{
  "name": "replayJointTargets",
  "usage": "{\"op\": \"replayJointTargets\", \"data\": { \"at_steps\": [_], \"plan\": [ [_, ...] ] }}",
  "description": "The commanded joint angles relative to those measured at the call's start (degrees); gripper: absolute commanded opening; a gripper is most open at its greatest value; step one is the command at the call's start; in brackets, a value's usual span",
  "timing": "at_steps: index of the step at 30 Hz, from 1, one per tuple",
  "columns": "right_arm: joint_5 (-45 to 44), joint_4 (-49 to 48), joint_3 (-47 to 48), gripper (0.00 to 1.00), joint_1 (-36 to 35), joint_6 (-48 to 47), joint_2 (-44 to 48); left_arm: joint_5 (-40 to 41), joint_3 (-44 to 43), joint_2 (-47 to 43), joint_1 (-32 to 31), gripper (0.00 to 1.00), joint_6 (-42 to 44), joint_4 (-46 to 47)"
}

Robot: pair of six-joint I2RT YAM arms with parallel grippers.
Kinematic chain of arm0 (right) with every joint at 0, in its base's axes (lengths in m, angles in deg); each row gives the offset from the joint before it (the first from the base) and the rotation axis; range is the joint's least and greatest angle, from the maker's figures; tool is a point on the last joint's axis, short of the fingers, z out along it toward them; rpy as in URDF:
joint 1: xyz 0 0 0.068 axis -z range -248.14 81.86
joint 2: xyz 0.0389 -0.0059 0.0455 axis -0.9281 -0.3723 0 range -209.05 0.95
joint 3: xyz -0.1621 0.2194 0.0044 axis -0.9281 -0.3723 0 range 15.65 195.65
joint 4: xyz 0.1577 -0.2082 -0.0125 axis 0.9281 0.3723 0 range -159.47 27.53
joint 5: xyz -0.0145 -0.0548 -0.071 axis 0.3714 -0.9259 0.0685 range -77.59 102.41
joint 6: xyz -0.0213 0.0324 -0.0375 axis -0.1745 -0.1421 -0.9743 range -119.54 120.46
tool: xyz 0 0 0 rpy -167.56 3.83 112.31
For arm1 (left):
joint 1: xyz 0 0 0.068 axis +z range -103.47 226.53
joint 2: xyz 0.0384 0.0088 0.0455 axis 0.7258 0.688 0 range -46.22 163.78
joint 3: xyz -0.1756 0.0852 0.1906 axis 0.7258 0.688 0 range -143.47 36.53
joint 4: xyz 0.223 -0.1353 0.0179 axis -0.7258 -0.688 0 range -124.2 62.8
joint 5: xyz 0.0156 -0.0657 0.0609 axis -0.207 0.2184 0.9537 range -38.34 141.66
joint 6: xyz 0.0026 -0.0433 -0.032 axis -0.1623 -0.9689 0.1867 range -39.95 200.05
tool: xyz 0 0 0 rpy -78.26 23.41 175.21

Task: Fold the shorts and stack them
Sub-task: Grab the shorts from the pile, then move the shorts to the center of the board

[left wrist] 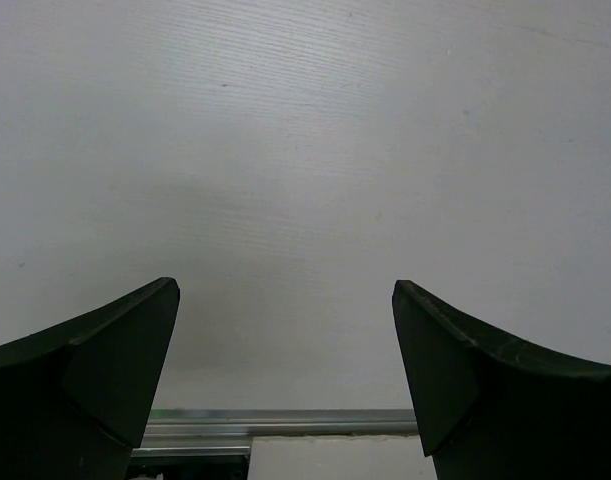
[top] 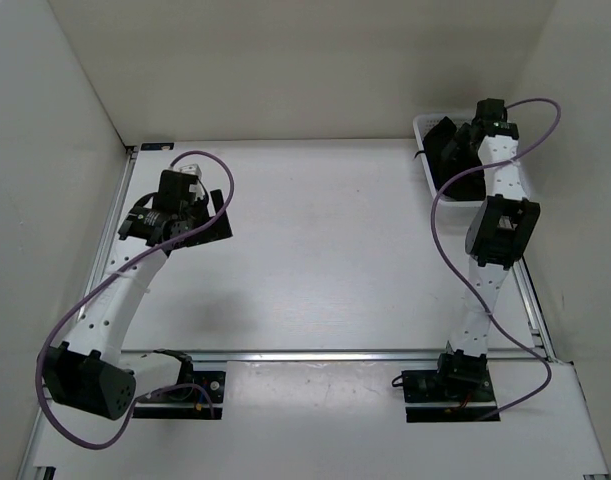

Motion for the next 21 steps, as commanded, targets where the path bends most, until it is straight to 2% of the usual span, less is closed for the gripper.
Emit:
{"op": "replayJointTargets", "data": {
  "at_steps": [1, 4, 5, 6, 8, 12, 14, 18, 20, 21],
  "plan": [
    [2.8, 2.3, 4.9, 0.94, 1.0, 2.2, -4.5, 1.7, -2.9, 1.4, -0.2, 1.0, 0.6, -0.1],
    [3.6, 1.0, 6.7, 0.59, 1.6, 4.5, -6.6, 2.2, -3.4, 2.0, -0.2, 1.0, 1.7, -0.1],
    [3.6, -0.1, 7.4, 0.31, 1.6, 5.2, -6.6, 2.2, -3.4, 2.0, -0.2, 1.0, 1.7, -0.1],
    [4.4, -0.6, 7.4, 0.18, 1.6, 5.2, -5.8, 3.2, -3.4, 2.0, -0.2, 1.0, 1.7, -0.1],
    [3.4, -1.6, 6.1, 0.0, 0.8, 5.2, -1.8, 4.4, -3.4, 2.0, -0.2, 1.0, 1.7, -0.8],
    [2.2, -5.4, 4.3, 0.0, -1.9, 2.9, 11.6, 3.7, -2.3, 0.4, -0.2, 1.0, 0.0, -1.3],
    [6.0, -7.2, 3.7, 0.0, -2.9, 1.5, 16.6, 2.9, -2.3, -1.1, -0.2, 1.0, 0.0, -1.3],
    [21.6, -14.3, 3.2, 0.0, -7.4, 0.9, 28.9, 2.1, -2.8, -1.7, 0.4, 1.0, -1.0, -1.5],
    [29.1, -16.0, 3.7, 0.0, -11.1, 1.6, 32.3, 1.5, -3.4, -2.4, 0.9, 1.0, -1.5, -2.4],
    [30.2, -16.0, 4.3, 0.0, -12.6, 1.6, 33.1, 1.5, -4.1, -2.4, 1.4, 1.0, -2.4, -3.3]
  ]
}}
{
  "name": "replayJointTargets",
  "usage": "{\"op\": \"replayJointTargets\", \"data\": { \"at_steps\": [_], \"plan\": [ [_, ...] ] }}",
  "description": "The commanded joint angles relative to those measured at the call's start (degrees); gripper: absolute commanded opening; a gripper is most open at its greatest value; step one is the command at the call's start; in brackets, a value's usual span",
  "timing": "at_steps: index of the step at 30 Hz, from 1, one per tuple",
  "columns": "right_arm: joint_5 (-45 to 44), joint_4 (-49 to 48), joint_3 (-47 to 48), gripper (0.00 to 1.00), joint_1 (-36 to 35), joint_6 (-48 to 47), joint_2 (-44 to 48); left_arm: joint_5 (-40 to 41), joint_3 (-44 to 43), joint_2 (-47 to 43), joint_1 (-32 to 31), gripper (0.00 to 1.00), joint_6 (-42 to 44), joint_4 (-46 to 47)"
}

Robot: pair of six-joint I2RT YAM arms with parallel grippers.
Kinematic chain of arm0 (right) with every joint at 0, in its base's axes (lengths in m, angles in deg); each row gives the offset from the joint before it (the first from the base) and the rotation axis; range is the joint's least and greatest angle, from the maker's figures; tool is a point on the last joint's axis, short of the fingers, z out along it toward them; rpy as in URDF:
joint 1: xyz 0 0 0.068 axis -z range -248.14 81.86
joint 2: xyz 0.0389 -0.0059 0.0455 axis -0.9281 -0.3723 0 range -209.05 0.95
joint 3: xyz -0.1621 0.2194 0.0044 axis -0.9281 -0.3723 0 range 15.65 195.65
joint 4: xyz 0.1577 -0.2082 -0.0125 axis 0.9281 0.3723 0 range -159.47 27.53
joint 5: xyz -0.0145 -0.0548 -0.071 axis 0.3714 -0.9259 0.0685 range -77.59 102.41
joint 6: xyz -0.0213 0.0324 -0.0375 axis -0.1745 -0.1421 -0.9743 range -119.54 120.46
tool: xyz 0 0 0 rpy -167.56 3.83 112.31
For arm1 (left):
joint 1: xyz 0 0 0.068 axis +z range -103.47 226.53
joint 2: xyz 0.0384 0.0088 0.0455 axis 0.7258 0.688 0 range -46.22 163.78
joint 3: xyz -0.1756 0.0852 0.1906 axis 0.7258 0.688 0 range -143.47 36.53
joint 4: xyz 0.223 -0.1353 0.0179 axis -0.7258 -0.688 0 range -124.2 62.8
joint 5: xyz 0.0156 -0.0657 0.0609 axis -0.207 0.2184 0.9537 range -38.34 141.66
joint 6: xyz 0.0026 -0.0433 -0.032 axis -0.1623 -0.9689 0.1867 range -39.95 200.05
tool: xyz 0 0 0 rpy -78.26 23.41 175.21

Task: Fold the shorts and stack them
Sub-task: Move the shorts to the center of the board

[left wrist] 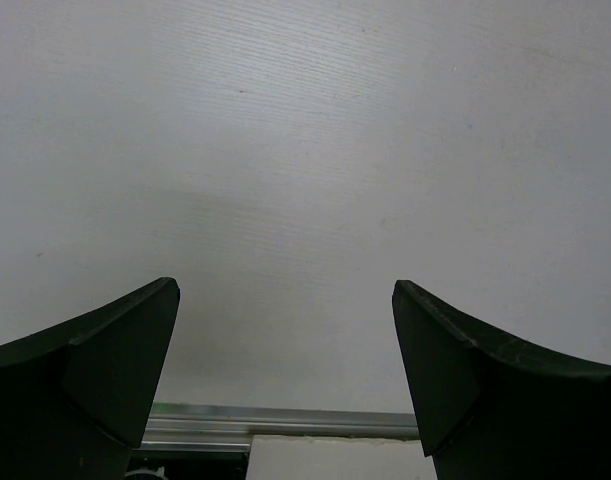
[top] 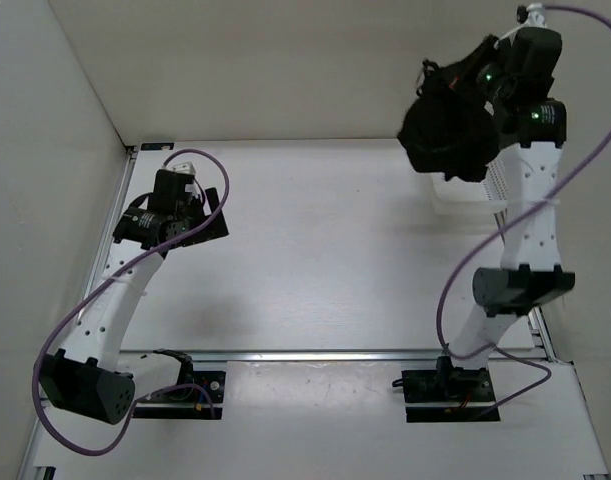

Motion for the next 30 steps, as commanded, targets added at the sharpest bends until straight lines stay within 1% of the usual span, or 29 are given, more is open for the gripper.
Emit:
{"op": "replayJointTargets", "data": {
  "at_steps": [1, 2, 3, 5, 7, 9, 10, 11, 12, 13, 14, 15, 16, 17, 19, 20, 21, 22, 23, 24, 25, 27, 28, 29, 30],
  "plan": [
    [14.6, -6.4, 2.7, 0.0, -5.9, -0.8, 6.2, -1.0, -2.7, -2.6, 1.0, 1.0, -2.5, -2.2],
    [15.8, -6.4, 3.2, 0.0, -8.9, -1.3, 7.5, -1.0, -3.4, -2.6, 1.6, 1.0, -2.5, -2.2],
    [16.6, -6.4, 3.2, 0.0, -10.3, -1.3, 8.3, -1.0, -3.4, -3.2, 2.1, 1.0, -2.5, -2.9],
    [18.9, -6.4, 2.6, 0.0, -14.2, -2.1, 10.4, -5.3, -3.9, -4.0, 2.1, 1.0, -2.5, -1.9],
    [18.9, -6.9, -1.9, 0.0, -16.9, -2.9, 13.0, -5.4, -3.9, -4.8, 2.1, 1.0, -2.5, -1.9],
    [17.1, -6.9, -7.3, 0.0, -18.0, -4.0, 14.9, -4.8, -3.9, -5.4, 2.7, 1.0, -3.0, -2.5],
    [16.2, -6.9, -14.3, 0.0, -18.0, -4.6, 16.5, -4.8, -3.9, -5.4, 3.7, 1.0, -3.5, -2.5],
    [15.5, -6.9, -18.3, 0.0, -18.0, -4.6, 17.2, -4.3, -3.9, -5.9, 4.4, 1.0, -3.5, -3.3],
    [14.8, -6.9, -22.2, 0.07, -18.0, -5.1, 17.2, -4.3, -3.4, -5.9, 5.1, 1.0, -4.2, -4.0],
    [14.2, -6.9, -25.8, 0.47, -18.0, -5.8, 17.2, -4.3, -3.4, -5.9, 5.6, 1.0, -4.2, -4.0],
    [14.2, -6.9, -31.9, 0.7, -18.0, -8.2, 16.6, -4.3, -3.4, -5.9, 5.6, 1.0, -4.2, -4.5],
    [13.3, -4.8, -33.3, 0.85, -18.0, -9.4, 15.4, -4.3, -3.4, -5.4, 5.6, 1.0, -4.2, -5.1],
    [11.7, -1.9, -33.3, 0.9, -18.0, -10.0, 12.4, -4.3, -4.2, -5.4, 6.1, 1.0, -4.2, -5.1],
    [10.1, 1.5, -34.4, 0.92, -18.0, -10.0, 11.5, -4.3, -5.0, -4.7, 6.2, 1.0, -4.2, -5.8],
    [4.7, 1.5, -39.9, 0.92, -19.0, -9.1, 13.5, -4.3, -5.6, -4.1, 6.2, 1.0, -3.5, -5.8],
    [2.4, -1.2, -42.6, 0.91, -19.7, -9.1, 15.3, -5.1, -5.6, -4.0, 6.2, 1.0, -3.0, -5.8],
    [-0.7, -2.3, -45.2, 0.86, -20.7, -8.3, 17.3, -6.1, -5.0, -4.0, 6.2, 1.0, -3.0, -5.2],
    [-4.1, -3.5, -49.8, 0.76, -22.9, -7.6, 21.1, -8.5, -4.2, -4.0, 6.2, 1.0, -3.0, -3.1],
    [-9.8, -4.5, -51.7, 0.48, -24.2, -7.6, 22.7, -9.7, -2.0, -4.0, 4.8, 0.89, -2.4, -1.9],
    [-12.3, -5.3, -53.0, 0.3, -26.5, -7.0, 24.8, -12.0, -0.7, -3.4, 4.8, 0.72, -2.4, -0.6],
    [-13.9, -5.9, -54.0, 0.18, -27.5, -7.0, 24.8, -12.9, 0.6, -3.4, 4.0, 0.53, -3.0, 0.8],
    [-16.2, -5.3, -55.4, 0.03, -29.3, -5.4, 24.8, -14.8, 3.8, -0.5, 2.4, 0.17, -4.9, 4.3],
    [-16.8, -5.3, -56.1, 0.03, -29.9, -4.6, 25.4, -16.8, 4.8, 2.8, 1.8, 0.16, -5.4, 5.6],
    [-16.8, -5.3, -57.1, 0.04, -30.4, -3.8, 25.4, -16.9, 4.8, 4.6, 1.1, 0.21, -6.1, 6.4],
    [-16.8, -5.3, -58.1, 0.07, -30.4, -2.1, 25.4, -16.9, 5.3, 6.5, -0.7, 0.37, -6.8, 6.9]
  ]
}}
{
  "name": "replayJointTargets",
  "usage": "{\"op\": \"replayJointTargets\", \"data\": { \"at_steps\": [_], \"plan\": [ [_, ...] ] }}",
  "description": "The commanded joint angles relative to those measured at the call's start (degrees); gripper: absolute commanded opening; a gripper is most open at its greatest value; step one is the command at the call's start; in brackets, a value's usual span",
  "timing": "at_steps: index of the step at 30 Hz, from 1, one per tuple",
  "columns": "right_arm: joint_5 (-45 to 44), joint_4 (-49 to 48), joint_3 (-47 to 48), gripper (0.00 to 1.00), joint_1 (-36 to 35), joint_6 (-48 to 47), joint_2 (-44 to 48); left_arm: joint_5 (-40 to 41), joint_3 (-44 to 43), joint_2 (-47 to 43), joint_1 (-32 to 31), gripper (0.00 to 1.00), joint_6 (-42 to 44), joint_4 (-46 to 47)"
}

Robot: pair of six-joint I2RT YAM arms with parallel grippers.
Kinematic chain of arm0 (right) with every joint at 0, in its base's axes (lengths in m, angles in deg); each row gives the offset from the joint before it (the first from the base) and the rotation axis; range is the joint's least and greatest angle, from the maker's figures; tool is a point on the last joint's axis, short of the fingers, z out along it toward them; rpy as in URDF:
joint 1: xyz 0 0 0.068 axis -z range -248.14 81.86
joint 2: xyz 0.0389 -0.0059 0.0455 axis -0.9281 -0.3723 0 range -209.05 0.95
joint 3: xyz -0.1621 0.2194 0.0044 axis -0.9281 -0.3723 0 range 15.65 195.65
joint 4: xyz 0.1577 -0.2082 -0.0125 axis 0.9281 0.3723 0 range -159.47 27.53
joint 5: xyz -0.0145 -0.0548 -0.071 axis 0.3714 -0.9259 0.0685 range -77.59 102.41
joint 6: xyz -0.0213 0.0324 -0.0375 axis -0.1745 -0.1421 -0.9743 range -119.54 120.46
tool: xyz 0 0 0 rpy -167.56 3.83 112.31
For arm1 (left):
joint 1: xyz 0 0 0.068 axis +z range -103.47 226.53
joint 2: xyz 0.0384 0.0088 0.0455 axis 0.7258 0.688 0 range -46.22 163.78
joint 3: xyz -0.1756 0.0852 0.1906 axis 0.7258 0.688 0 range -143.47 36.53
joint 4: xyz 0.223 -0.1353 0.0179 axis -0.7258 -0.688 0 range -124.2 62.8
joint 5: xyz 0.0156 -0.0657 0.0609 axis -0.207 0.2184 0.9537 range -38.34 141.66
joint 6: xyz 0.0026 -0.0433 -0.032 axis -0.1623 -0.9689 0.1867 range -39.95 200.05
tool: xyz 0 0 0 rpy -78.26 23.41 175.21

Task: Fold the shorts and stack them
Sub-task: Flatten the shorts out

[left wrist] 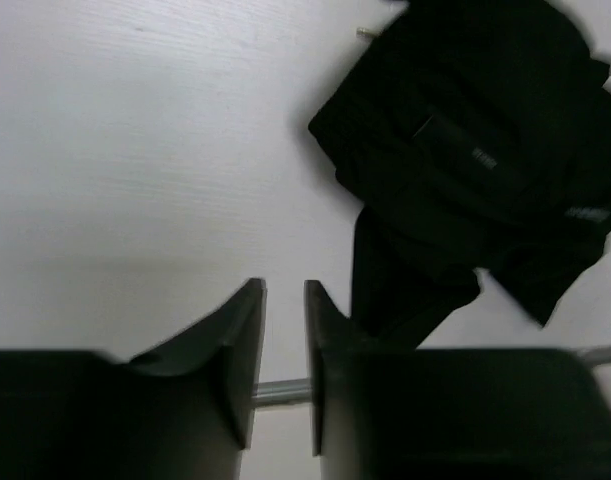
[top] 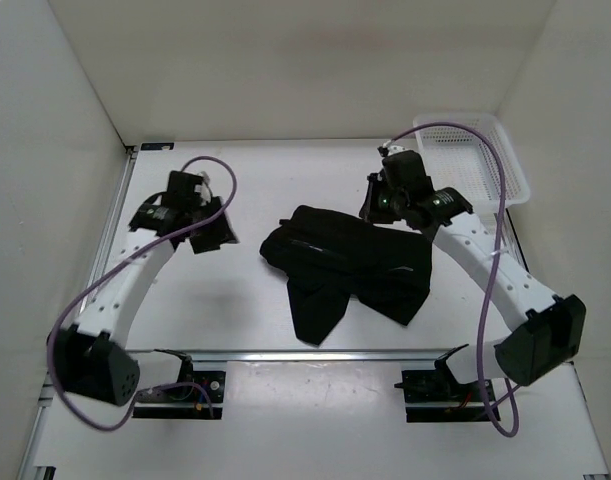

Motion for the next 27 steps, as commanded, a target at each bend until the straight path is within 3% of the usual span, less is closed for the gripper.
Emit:
{"op": "replayJointTargets", "data": {
  "at_steps": [1, 2, 3, 4, 6, 10, 16, 19, 20, 21, 24, 27],
  "plan": [
    [-4.9, -2.5, -4.4, 0.17, 0.0, 3.0, 1.9, -4.7, 1.7, 7.3, -3.6, 0.76, -3.3, 5.4],
    [-4.2, -2.5, -5.6, 0.24, 0.0, 3.0, 2.5, -3.3, 1.2, 10.7, -4.6, 0.94, -4.0, 6.3],
    [-3.7, -2.5, -6.5, 0.32, -0.6, 3.0, 3.1, -3.3, -0.1, 12.4, -6.3, 1.0, -4.6, 6.3],
    [-3.7, -2.5, -8.2, 0.46, -0.6, 3.0, 3.6, -3.3, -1.0, 14.1, -7.1, 1.0, -4.6, 7.1],
    [-4.4, -1.4, -9.6, 0.56, -0.6, 3.0, 5.5, -2.8, -2.7, 19.6, -8.3, 1.0, -4.6, 7.9],
    [-6.7, 1.9, -12.3, 0.66, -0.6, 3.0, 11.0, -4.2, -6.8, 29.7, -8.3, 1.0, -4.1, 9.2],
    [-9.5, 5.2, -13.0, 0.69, 0.7, 3.0, 18.5, -6.3, -11.4, 40.5, -9.4, 0.96, -4.1, 11.0],
    [-9.5, 6.3, -13.0, 0.69, 2.1, 2.4, 20.3, -3.7, -13.6, 42.0, -9.4, 0.68, -4.6, 11.0],
    [-9.5, 6.3, -12.3, 0.69, 2.6, 2.4, 21.0, -2.9, -14.9, 42.0, -8.6, 0.52, -4.6, 11.0],
    [-9.5, 7.2, -12.3, 0.69, 3.1, 1.8, 21.7, -2.9, -15.5, 42.0, -8.1, 0.13, -4.1, 11.0],
    [-9.0, 7.7, -11.7, 0.69, 3.7, 1.2, 23.0, -2.9, -19.9, 39.6, -5.3, 0.1, -2.5, 7.5],
    [-7.5, 8.2, -11.1, 0.69, 4.4, 0.7, 23.6, 2.7, -27.0, 34.3, -4.3, 0.1, -0.8, 3.2]
  ]
}}
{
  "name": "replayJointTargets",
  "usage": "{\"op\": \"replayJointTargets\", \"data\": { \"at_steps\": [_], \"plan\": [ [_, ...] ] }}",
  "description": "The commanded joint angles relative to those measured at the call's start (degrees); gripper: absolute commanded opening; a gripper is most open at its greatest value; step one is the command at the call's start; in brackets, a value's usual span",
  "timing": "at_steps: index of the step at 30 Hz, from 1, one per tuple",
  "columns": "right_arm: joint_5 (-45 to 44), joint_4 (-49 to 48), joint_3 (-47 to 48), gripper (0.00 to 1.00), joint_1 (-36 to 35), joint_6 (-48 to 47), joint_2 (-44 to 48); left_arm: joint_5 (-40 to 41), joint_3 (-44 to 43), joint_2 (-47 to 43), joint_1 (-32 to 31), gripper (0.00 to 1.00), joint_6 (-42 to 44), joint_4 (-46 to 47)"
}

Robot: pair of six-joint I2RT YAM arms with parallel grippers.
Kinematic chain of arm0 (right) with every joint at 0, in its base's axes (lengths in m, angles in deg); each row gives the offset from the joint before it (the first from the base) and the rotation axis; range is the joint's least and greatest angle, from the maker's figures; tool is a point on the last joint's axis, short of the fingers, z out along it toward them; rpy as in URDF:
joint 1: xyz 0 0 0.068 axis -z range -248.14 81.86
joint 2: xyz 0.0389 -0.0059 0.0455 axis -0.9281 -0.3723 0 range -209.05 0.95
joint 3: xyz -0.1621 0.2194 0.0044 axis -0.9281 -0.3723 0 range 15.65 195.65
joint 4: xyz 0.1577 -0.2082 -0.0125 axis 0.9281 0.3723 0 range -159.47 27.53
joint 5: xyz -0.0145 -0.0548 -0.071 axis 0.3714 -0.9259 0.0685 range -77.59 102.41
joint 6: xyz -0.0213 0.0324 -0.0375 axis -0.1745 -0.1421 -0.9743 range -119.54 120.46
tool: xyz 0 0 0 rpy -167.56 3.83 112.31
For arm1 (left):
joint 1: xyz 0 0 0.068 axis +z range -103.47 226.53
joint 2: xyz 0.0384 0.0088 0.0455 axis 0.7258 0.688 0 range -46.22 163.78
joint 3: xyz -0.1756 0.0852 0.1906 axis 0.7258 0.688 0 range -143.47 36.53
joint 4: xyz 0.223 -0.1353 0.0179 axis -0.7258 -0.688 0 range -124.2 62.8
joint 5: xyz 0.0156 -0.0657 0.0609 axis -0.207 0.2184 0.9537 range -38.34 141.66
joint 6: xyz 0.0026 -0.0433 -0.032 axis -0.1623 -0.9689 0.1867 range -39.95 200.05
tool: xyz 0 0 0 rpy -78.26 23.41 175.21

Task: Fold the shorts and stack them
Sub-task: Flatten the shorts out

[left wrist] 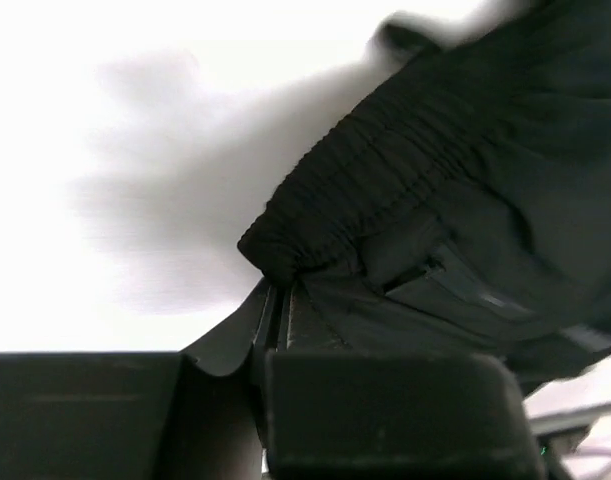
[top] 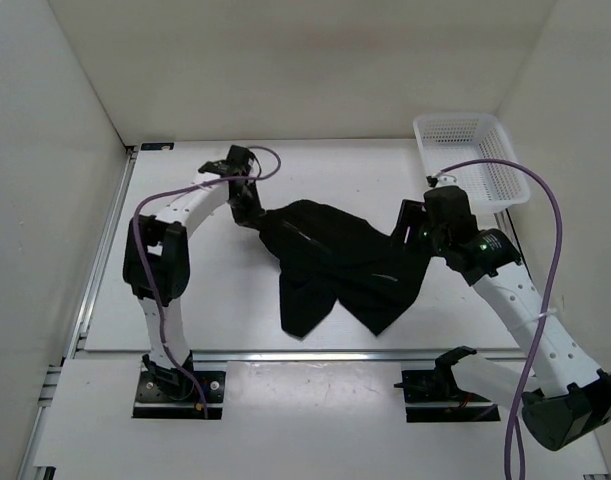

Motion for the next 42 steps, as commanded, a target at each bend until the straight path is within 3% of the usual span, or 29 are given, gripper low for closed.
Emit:
{"op": "replayJointTargets", "data": {
  "at_steps": [1, 5, 9, 13, 16, 18, 19, 20, 22, 23, 25, 27, 29, 30, 31, 32, 34, 36, 38, 39, 42],
  "plan": [
    [0.8, 1.3, 3.3, 0.69, 0.5, -1.7, 2.5, 6.8, -9.6, -10.8, 1.9, 0.1, 3.2, -5.7],
    [1.4, 1.3, 3.9, 0.69, 0.5, -1.7, 3.7, 7.8, -22.3, -15.5, -0.8, 0.1, 8.0, -8.4],
    [-3.6, 0.8, 2.3, 0.69, 0.5, 1.4, 5.7, 3.1, -38.9, -11.5, -10.9, 0.1, 8.7, -14.6],
    [-9.1, 0.7, -1.3, 0.69, 1.6, 6.7, 10.4, 0.7, -42.5, -5.1, -23.6, 0.1, 6.2, -12.8],
    [-12.6, 0.0, -4.3, 0.69, 1.6, 8.7, 14.1, -2.1, -43.9, 1.5, -28.4, 0.13, 5.5, -11.6],
    [-13.3, 0.0, -6.6, 0.69, 1.6, 9.2, 15.7, -3.2, -46.5, 4.3, -29.7, 0.37, 4.7, -14.6],
    [-13.3, 0.7, -7.3, 0.69, 1.6, 9.2, 17.1, -3.2, -46.5, 4.9, -29.7, 0.6, 4.7, -15.7],
    [-13.8, 1.6, -8.0, 0.69, 1.6, 9.8, 17.7, -2.4, -47.1, 4.4, -29.7, 0.73, 4.2, -16.6],
    [-13.8, 2.3, -9.9, 0.69, 1.6, 9.8, 18.4, 1.0, -44.8, -0.2, -29.2, 0.91, 4.2, -16.6],
    [-13.8, 2.3, -9.9, 0.71, 1.6, 9.8, 18.4, 1.8, -43.3, -2.4, -28.2, 0.93, 4.2, -15.9],
    [-13.8, 2.3, -10.8, 0.71, 1.6, 9.8, 18.4, 2.3, -36.5, -9.1, -26.1, 0.93, 3.6, -13.4],
    [-12.5, 2.3, -10.8, 0.71, 1.6, 9.8, 16.8, 2.9, -27.9, -13.3, -22.2, 0.76, 3.6, -11.5],
    [-9.5, 1.0, -10.8, 0.71, 1.6, 8.6, 15.4, 3.7, -22.6, -17.3, -19.4, 0.52, 3.6, -10.7],
    [-7.6, -1.2, -10.8, 0.69, 1.6, 7.9, 13.9, 3.7, -18.3, -18.1, -16.4, 0.3, 3.0, -10.7],
    [-5.2, -2.5, -10.8, 0.69, 1.6, 7.2, 12.9, 4.3, -16.3, -18.7, -14.8, 0.21, 3.0, -10.7],
    [-2.6, -3.6, -10.8, 0.68, 1.6, 6.6, 11.8, 5.5, -14.1, -20.1, -12.0, 0.16, 2.2, -10.7],
    [4.1, -5.8, -10.8, 0.68, -0.1, 6.6, 7.6, 6.8, -6.8, -21.8, -9.2, 0.16, 0.5, -10.7],
    [5.6, -6.5, -9.7, 0.69, -4.7, 7.1, 3.0, 7.3, 0.7, -24.4, -4.1, 0.41, -1.4, -9.3],
    [6.3, -7.5, -9.7, 0.7, -8.6, 9.1, 0.2, 6.2, 5.7, -26.1, -0.1, 0.82, -1.9, -7.6],
    [7.3, -8.2, -9.7, 0.7, -11.5, 11.4, -2.3, 5.3, 7.8, -26.8, 1.8, 0.88, -2.6, -6.5],
    [14.4, -16.0, -13.8, 0.72, -14.6, 23.3, -5.5, 1.1, 12.7, -25.5, 7.6, 0.9, -3.1, -4.1]
  ]
}}
